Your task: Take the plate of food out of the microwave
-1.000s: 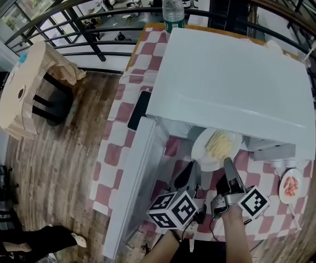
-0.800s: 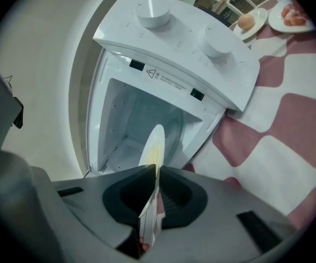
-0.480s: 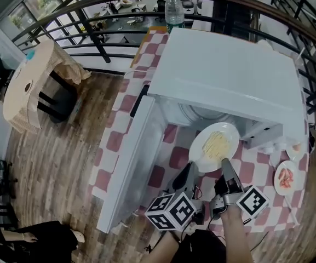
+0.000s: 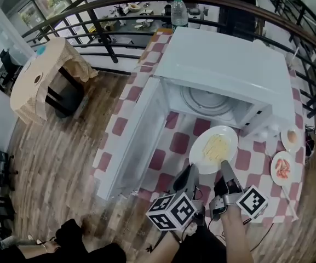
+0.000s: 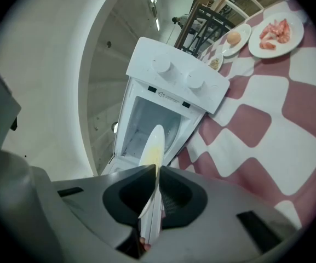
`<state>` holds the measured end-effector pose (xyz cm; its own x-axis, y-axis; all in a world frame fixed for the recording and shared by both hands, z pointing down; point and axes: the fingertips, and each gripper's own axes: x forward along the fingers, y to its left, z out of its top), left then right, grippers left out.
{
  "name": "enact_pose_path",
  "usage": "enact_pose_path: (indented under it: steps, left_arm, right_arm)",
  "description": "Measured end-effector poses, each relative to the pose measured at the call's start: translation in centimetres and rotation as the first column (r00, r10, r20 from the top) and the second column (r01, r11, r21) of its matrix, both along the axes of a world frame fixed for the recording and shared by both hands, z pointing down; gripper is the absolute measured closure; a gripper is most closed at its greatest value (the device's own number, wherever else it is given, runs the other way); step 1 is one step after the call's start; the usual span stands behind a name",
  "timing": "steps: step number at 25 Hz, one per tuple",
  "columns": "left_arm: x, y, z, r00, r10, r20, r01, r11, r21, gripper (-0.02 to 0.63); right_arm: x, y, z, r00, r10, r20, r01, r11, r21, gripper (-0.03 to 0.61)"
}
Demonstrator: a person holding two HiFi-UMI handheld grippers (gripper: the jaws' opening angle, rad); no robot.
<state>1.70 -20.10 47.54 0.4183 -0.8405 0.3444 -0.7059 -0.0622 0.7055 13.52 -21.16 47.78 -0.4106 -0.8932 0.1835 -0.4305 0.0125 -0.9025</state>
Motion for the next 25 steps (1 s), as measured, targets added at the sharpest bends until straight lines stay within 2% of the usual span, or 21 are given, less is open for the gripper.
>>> enact_pose_path:
  steps: [3, 8, 12, 15, 17, 21, 23, 25]
  left_arm:
    - [0.0, 1.4, -0.3, 1.000, -0.008, 0.005, 0.008, 1.000, 0.003, 0.537]
    - [-0.1, 3.6, -0.5, 1.000, -0.019, 0.009, 0.019, 1.000, 0.002, 0.537]
    - [0.1, 5.0, -0.4, 1.000, -0.023, 0.011, 0.023, 1.000, -0.006, 0.537]
    - [0.0, 5.8, -0.3, 1.000, -0.026, 0.013, 0.026, 1.000, -0.009, 0.537]
    - [-0.1, 6.3, -0.2, 0.999, -0.029, 0.014, 0.029, 1.000, -0.011, 0.537]
    - [-0.4, 7.2, -0.1, 0.999, -0.036, 0.013, 0.036, 0.999, -0.017, 0.537]
    - [-0.5, 7.5, 0.0, 0.999, -0.038, 0.014, 0.038, 0.999, -0.019, 0.537]
    - [-0.7, 7.8, 0.0, 0.999, -0.038, 0.014, 0.038, 0.999, -0.021, 0.537]
  right_arm:
    - [-0.2, 1.1, -0.5, 1.000, -0.014, 0.011, 0.014, 1.000, 0.023, 0.562]
    - [0.4, 3.9, 0.4, 1.000, 0.007, -0.010, -0.007, 0.998, -0.058, 0.563]
    - [-0.2, 4.4, -0.7, 0.999, -0.032, 0.015, 0.032, 0.999, 0.022, 0.563]
    - [0.3, 5.6, 0.2, 1.000, -0.015, -0.007, 0.015, 0.999, -0.036, 0.562]
    - [-0.1, 5.8, -0.3, 0.999, -0.033, -0.003, 0.033, 0.999, -0.004, 0.561]
    - [-0.5, 6.7, -0.2, 0.999, -0.038, 0.004, 0.038, 0.999, -0.011, 0.562]
    - [-0.3, 7.3, 0.4, 1.000, -0.028, -0.008, 0.027, 0.998, -0.049, 0.562]
    - [-0.8, 7.1, -0.2, 0.999, -0.048, 0.004, 0.048, 0.999, -0.003, 0.563]
